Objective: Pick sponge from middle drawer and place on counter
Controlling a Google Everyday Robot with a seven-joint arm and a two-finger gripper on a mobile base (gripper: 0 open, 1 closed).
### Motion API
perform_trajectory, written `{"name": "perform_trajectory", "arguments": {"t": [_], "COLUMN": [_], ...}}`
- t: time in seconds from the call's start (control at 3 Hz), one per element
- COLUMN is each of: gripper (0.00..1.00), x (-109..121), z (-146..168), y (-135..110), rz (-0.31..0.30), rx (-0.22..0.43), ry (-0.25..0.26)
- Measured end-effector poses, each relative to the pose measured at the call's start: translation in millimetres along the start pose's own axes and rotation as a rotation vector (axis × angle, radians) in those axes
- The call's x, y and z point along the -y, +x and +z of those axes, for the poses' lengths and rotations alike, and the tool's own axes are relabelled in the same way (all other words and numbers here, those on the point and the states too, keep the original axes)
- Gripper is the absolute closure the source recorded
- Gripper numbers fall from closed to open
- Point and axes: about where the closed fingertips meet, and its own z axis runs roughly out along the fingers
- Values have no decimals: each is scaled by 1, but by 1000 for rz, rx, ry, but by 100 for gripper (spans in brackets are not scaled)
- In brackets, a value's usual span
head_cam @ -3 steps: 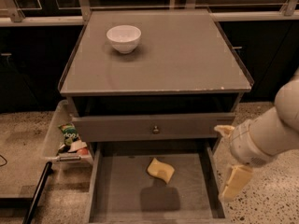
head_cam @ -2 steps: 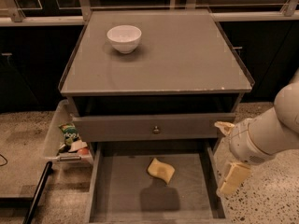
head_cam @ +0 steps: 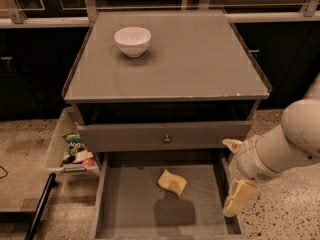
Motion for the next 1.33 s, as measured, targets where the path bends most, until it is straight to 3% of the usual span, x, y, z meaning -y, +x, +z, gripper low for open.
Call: {"name": "perform_trajectory", "arguments": {"t": [0.33,1.0,1.33], "gripper": [0,0,0], "x": [5,17,16], "z": [51,160,169], "y": [16,46,46], "rz": [35,40,46], "rx": [64,225,229], "ry": [-18,58,50]}}
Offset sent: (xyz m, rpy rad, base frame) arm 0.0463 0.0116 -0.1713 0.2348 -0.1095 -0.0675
